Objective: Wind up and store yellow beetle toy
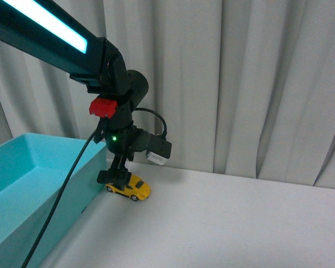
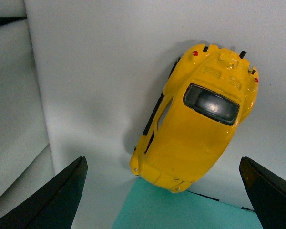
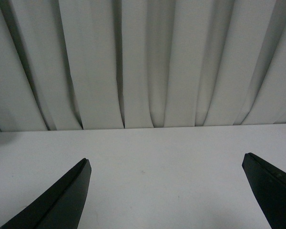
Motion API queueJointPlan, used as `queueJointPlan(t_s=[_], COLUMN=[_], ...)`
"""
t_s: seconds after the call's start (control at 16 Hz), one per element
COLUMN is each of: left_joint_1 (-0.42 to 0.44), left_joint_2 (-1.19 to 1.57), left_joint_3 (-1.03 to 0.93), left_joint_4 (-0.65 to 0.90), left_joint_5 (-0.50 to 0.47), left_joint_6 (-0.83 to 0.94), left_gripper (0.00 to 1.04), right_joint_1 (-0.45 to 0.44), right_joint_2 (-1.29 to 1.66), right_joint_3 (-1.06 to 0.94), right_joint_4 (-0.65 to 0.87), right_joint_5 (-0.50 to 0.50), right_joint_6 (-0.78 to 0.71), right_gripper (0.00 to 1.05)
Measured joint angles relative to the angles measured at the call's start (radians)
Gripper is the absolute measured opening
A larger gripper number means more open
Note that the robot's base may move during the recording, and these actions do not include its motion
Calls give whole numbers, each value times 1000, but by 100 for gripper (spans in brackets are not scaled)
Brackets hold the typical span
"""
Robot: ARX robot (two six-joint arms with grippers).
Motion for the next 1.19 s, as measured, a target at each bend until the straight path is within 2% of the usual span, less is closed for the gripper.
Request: queueJointPlan(t_s=[0.44,0.5,0.69,0.75,1.0,1.19], left_joint_1=[-3,-3,-3,-5,-18,-80], left_joint_2=[11,16,32,32,19,-16], left_joint_3=[-58,-60,-67,-73,-85,-106], left_joint_4=[58,58,68,76,74,19], left_joint_5=[1,14,30,34,85,210], left_joint_6=[-60,-42,21,39,176,336], left_gripper=[98,90,55,47,44,42], right_joint_1=[0,0,0,0,0,0], right_joint_2=[0,0,0,0,0,0], right_joint_3=[0,0,0,0,0,0], right_joint_4=[0,0,0,0,0,0], right_joint_5=[0,0,0,0,0,0], right_joint_6=[0,0,0,0,0,0], right_gripper=[98,98,98,98,98,98])
